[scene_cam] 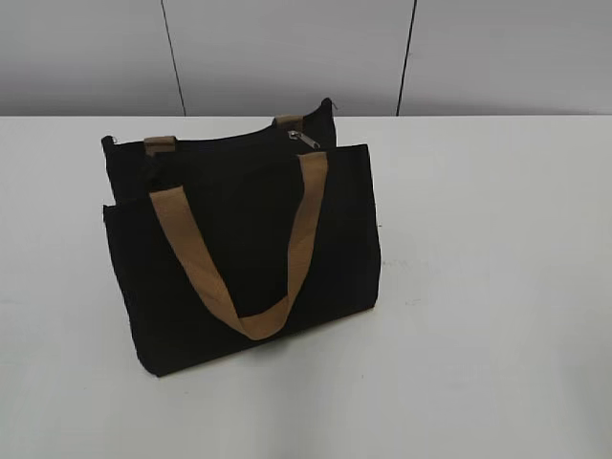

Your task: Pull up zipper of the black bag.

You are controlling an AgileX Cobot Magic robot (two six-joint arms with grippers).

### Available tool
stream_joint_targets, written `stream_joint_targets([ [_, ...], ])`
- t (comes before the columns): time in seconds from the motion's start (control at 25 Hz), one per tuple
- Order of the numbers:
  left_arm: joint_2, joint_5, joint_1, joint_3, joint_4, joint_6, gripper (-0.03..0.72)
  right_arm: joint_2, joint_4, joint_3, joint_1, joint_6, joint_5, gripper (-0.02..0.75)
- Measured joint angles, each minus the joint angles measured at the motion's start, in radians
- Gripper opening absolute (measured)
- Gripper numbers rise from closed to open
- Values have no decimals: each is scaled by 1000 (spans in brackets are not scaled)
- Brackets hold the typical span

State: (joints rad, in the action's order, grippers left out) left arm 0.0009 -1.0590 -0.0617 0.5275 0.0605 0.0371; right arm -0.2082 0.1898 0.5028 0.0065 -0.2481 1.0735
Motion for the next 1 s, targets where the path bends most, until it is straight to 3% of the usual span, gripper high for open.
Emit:
stream_joint_targets([
  [0.32, -10, -2, 0, 0, -31, -43, 421, 212, 2, -16, 0, -3, 21, 393],
  [0.52, -10, 0, 0, 0, -53, -113, 418, 215, -5, -17, 0, 7, 22, 393],
  [1.0, -10, 0, 0, 0, -52, -124, 417, 215, -7, -17, 0, 13, 23, 393],
])
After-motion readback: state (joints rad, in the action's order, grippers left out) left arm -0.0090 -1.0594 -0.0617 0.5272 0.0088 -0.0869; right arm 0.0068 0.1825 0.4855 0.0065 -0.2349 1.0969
